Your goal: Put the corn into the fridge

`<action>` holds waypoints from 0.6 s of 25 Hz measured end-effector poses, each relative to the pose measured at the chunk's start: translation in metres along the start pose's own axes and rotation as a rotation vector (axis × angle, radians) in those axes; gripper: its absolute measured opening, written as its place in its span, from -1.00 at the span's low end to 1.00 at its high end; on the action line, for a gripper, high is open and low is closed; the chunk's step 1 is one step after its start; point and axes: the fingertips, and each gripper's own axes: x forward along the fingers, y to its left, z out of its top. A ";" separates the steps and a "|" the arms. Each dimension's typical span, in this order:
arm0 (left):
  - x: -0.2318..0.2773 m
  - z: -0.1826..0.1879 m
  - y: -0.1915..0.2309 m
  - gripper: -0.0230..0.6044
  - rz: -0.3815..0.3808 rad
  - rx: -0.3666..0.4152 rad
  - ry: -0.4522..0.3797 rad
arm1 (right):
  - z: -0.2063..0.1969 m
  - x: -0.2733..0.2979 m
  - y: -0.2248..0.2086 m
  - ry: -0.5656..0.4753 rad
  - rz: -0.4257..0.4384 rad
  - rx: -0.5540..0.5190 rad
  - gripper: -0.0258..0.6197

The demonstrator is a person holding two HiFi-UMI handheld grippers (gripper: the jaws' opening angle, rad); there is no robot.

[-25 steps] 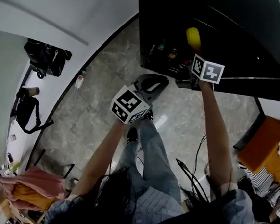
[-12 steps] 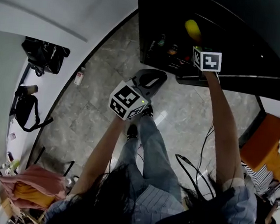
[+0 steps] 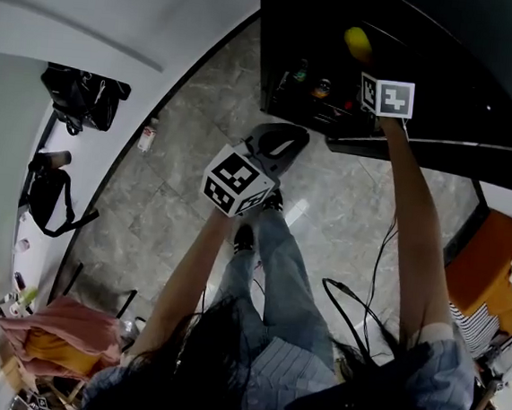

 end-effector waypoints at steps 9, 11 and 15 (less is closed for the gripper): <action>-0.002 -0.003 0.003 -0.90 0.003 -0.007 0.009 | 0.001 0.003 -0.004 0.010 -0.008 0.058 -0.13; -0.003 -0.003 0.002 -0.90 0.003 -0.008 0.009 | 0.002 0.002 -0.004 0.009 -0.008 0.059 -0.13; -0.003 -0.003 0.001 -0.90 0.006 -0.009 0.014 | 0.003 0.002 -0.003 -0.001 -0.024 0.051 -0.13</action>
